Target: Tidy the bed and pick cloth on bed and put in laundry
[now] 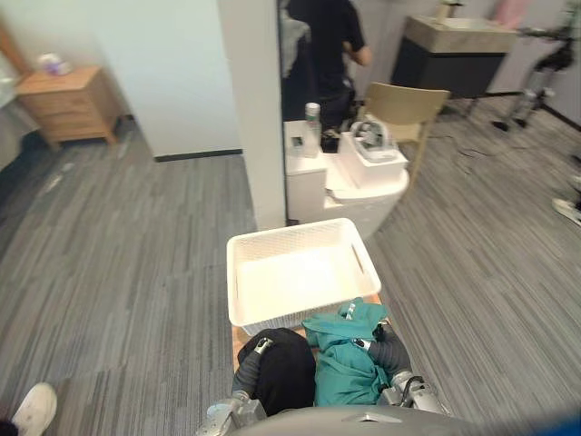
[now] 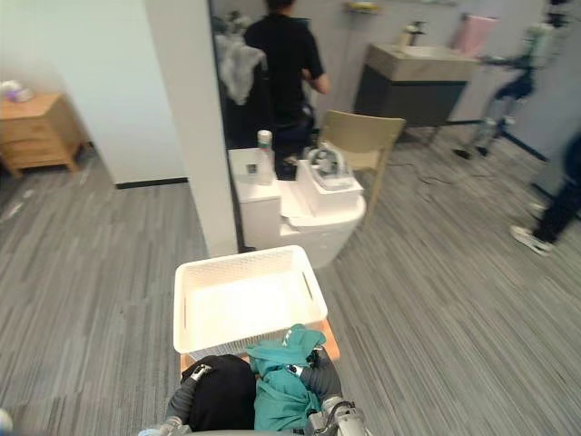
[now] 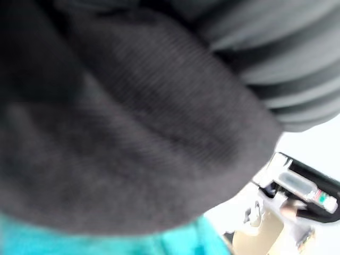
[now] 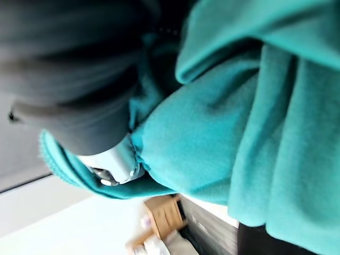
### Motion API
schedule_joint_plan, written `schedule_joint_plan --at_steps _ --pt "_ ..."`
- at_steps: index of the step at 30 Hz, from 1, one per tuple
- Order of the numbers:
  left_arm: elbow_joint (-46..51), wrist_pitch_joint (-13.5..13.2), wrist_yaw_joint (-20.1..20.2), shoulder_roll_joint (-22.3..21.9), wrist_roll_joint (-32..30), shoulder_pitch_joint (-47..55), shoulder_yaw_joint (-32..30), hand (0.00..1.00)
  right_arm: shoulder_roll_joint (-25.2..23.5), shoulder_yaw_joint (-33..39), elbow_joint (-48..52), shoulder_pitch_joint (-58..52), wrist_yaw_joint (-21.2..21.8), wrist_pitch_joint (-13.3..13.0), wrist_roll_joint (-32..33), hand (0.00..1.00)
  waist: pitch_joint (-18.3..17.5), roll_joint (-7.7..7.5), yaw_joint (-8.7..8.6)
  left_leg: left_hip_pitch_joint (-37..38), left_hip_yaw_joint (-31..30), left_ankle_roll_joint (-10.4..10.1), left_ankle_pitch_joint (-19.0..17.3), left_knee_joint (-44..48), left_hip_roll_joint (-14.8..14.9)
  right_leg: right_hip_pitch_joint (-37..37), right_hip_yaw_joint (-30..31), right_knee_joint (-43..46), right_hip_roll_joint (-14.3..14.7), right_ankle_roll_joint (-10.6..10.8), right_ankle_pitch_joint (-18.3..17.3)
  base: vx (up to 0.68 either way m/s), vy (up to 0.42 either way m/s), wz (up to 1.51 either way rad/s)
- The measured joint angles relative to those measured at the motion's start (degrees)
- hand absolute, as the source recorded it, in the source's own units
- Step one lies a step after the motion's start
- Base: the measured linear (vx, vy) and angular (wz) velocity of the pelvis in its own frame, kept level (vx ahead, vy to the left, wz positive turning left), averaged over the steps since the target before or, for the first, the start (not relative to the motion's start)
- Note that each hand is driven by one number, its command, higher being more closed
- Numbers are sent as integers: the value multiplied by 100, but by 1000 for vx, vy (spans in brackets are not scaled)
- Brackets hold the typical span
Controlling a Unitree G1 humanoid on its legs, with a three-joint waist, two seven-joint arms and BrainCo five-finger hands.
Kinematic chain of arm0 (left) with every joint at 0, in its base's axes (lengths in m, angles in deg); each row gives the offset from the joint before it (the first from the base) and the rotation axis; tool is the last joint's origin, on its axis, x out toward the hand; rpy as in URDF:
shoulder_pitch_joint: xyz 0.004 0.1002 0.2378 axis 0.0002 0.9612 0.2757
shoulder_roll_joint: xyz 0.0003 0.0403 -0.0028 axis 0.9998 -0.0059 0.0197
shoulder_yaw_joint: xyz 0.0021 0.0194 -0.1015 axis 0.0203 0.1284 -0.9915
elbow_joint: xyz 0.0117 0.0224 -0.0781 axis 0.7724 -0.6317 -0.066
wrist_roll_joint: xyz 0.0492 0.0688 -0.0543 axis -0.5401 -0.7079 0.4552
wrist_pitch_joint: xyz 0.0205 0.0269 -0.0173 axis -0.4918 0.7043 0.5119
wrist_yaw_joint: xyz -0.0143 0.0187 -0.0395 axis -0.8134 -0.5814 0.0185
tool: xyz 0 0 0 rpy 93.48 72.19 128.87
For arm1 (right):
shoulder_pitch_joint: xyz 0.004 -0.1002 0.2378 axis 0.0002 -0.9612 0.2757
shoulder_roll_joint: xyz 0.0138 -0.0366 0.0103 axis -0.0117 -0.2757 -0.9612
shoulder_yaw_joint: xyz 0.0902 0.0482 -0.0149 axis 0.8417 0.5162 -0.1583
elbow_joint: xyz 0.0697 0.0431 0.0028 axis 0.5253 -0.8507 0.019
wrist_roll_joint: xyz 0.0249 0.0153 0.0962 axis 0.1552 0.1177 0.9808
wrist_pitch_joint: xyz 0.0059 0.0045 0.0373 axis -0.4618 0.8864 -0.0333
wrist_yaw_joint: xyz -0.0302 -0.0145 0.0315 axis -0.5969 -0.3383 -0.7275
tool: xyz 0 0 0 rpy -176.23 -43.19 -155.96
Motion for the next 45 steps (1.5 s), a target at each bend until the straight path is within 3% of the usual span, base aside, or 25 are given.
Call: schedule_joint_plan --at_steps 2,4,9,16,22,24,30,33,36,40,45 --pt "257 25 37 -132 0 164 -1 100 137 160 274 73 -130 -35 -90 100 -14 201 64 172 283 -182 112 -215 165 287 -105 -439 165 -114 94 353 -69 24" --pt "379 144 38 -142 0 229 -27 100 167 259 478 66 -252 -67 -202 100 6 163 115 299 446 -331 209 -235 219 525 -78 -652 223 -152 133 215 -54 -15" --pt "582 419 50 -88 5 230 -123 100 378 734 1354 179 -585 -51 -716 100 -38 68 170 429 591 -335 221 -302 275 711 64 -934 349 -126 162 107 -22 -17" --pt "472 554 214 22 8 155 -395 100 1053 1855 2158 1320 -565 290 -805 100 -25 -19 190 479 698 -336 221 -407 253 881 93 -1355 381 -55 377 -29 38 -4" --pt "-363 487 384 2 9 -191 -521 100 1568 1974 2348 2818 75 908 -423 100 -33 -35 336 360 687 -335 221 -617 345 863 73 -1749 537 -97 632 -95 -17 6" --pt "-619 415 418 -87 7 -262 -545 100 1587 1853 2337 3394 149 1299 -225 100 -34 -29 374 299 688 -335 221 -689 389 867 47 -1947 602 -125 782 -106 -32 6" --pt "-738 268 418 -213 -1 -351 -548 100 1494 1030 1860 4024 100 2020 103 100 -23 -4 511 240 535 -267 262 -813 440 1000 -145 -2320 671 -189 1015 -86 -29 17" --pt "-739 263 397 -218 -2 -538 -613 100 1149 625 1182 4220 -147 2339 95 100 22 21 638 -40 465 -223 322 -787 413 855 -249 -2476 635 -212 1153 -105 -13 16" --pt "-734 200 369 -232 26 -886 -780 100 820 499 280 4754 -481 2424 -121 100 364 102 652 -490 376 -221 484 -776 329 425 -326 -2405 525 -218 1234 -116 4 16" --pt "-675 -127 351 -244 63 -1494 -891 100 684 712 -709 5579 -776 2285 -668 100 1276 390 640 -1063 360 -147 760 -785 191 -180 -338 -2329 373 -265 1532 -124 25 7" --pt "-477 -237 121 -347 62 -1889 -919 100 674 1343 -1508 6091 -992 1968 -868 100 1950 594 631 -1541 327 -132 808 -538 177 -651 -366 -2109 302 -279 1598 0 26 5"
